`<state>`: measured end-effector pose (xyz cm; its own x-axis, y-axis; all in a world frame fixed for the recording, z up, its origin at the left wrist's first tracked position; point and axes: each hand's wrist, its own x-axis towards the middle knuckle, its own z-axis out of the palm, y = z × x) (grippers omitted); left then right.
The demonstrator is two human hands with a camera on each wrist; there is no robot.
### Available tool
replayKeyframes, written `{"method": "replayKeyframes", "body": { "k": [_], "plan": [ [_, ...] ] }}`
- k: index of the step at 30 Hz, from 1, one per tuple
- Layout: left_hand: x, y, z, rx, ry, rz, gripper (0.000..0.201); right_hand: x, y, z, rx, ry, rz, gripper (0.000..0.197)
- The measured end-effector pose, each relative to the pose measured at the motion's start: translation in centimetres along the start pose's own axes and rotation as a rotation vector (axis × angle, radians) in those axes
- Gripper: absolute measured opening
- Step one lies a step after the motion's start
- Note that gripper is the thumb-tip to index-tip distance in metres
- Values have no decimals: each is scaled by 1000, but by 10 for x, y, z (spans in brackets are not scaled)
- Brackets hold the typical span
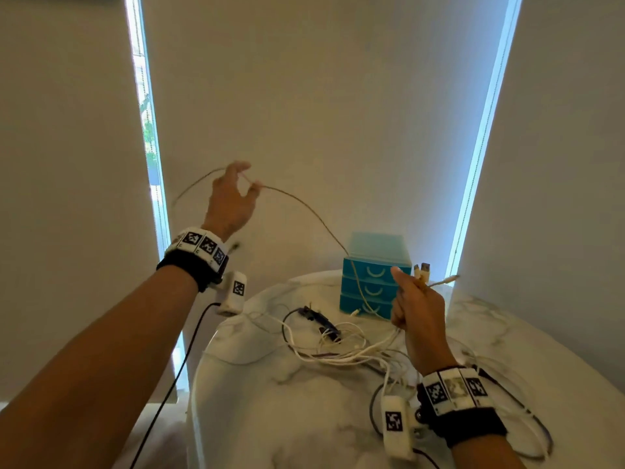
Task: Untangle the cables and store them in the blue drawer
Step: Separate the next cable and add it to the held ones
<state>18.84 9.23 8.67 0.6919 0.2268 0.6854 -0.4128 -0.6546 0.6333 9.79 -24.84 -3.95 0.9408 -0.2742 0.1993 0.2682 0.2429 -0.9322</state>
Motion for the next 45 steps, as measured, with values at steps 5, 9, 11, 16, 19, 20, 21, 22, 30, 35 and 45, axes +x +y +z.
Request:
{"method": "replayKeyframes", "body": {
  "k": [5, 9, 11, 16, 19, 20, 21, 22, 30, 35, 45],
  "plan": [
    [-33, -64, -18, 677, -484, -470, 41, -2, -17, 6, 61, -73, 10, 51],
    [-63, -59, -15, 850, -777, -403, 21, -6, -21, 21, 68, -232, 80, 54],
    [-65, -39, 1, 693, -749, -133, 44, -10, -22, 33, 78, -278, 98, 55],
    [-104, 69, 44, -27, -1191, 101, 69, -19, -39, 62, 239, -332, 96, 53],
    [-123, 86, 73, -100, -1351, 186, 45, -13, -55, 60, 295, -317, 91, 56],
    [-124, 84, 76, -94, -1337, 167, 42, -9, -59, 56, 300, -310, 85, 57],
    [-123, 80, 75, -75, -1301, 121, 42, -6, -62, 50, 301, -301, 73, 58],
    [-118, 72, 72, -36, -1253, 81, 43, -4, -64, 45, 300, -289, 62, 58],
    [-60, -13, 24, 477, -764, 237, 74, 0, -55, 37, 384, -189, 30, 57],
    [-50, -41, 12, 880, -515, 261, 83, -2, -52, 48, 254, -181, -58, 62],
    [-62, -107, -12, 826, -448, -328, 58, -2, -57, 38, -320, -215, -98, 79]
  ]
}}
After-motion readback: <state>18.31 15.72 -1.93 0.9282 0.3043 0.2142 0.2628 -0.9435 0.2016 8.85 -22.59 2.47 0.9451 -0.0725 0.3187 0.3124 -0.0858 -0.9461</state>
